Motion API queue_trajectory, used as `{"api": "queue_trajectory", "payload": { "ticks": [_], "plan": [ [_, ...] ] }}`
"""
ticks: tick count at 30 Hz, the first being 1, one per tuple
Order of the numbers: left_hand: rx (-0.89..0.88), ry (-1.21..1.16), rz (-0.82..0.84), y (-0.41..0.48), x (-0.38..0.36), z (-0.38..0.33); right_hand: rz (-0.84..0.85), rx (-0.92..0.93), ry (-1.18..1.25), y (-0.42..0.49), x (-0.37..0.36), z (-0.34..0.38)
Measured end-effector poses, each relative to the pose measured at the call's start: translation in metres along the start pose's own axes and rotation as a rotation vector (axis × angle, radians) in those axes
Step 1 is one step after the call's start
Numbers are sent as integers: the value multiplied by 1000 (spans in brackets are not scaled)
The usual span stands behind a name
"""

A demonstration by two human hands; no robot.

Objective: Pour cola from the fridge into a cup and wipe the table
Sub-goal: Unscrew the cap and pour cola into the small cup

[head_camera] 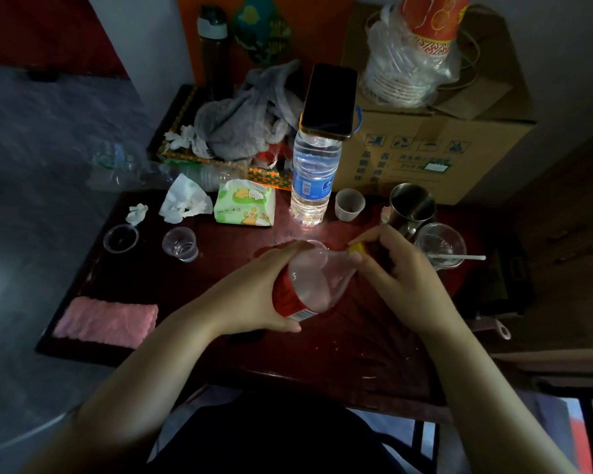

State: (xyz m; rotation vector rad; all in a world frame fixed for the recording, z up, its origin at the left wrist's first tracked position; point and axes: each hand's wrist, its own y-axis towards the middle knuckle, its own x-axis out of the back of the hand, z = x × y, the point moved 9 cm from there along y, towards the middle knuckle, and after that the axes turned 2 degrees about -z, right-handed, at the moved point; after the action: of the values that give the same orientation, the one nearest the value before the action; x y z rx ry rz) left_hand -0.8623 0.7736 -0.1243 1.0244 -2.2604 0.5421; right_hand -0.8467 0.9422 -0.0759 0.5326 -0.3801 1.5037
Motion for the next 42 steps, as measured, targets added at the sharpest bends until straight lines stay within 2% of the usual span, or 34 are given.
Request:
{"api": "queue_trajectory", "payload": {
  "ticks": [4, 6, 10, 14, 16, 18, 21, 23, 29, 33, 38, 42],
  "plan": [
    [48, 217, -56, -3, -5, -1, -65, -243, -296, 1, 0, -20],
    [37, 233, -72, -2, -6, 1, -148, -258, -267, -2, 0, -19],
    [-15, 105, -54, 0, 1, -1, -261, -75, -163, -4, 4, 0],
    [-39, -14, 6, -1, 2, 0, -169, 198, -191, -5, 0, 21],
    [-40, -43, 36, -1, 2, 2, -120, 260, -191, -6, -1, 25],
    [-15, -19, 34, -1, 2, 5, -77, 190, -195, -3, -3, 18],
    [42, 103, -21, 0, 4, 10, -49, -96, -283, 4, -5, -7],
    [49, 185, -41, -1, 3, 9, -71, -212, -316, 4, -3, -19],
    [-5, 290, -91, 1, 7, 7, -100, -259, -268, 3, 0, -20],
    [17, 229, -86, 0, 7, 9, -118, -207, -214, 4, 0, -5],
    [20, 119, -13, -3, 7, 22, 1, -53, -143, 3, -8, 10],
    [38, 66, 49, -5, 9, 27, -4, 46, -33, 2, -4, 18]
  ]
}}
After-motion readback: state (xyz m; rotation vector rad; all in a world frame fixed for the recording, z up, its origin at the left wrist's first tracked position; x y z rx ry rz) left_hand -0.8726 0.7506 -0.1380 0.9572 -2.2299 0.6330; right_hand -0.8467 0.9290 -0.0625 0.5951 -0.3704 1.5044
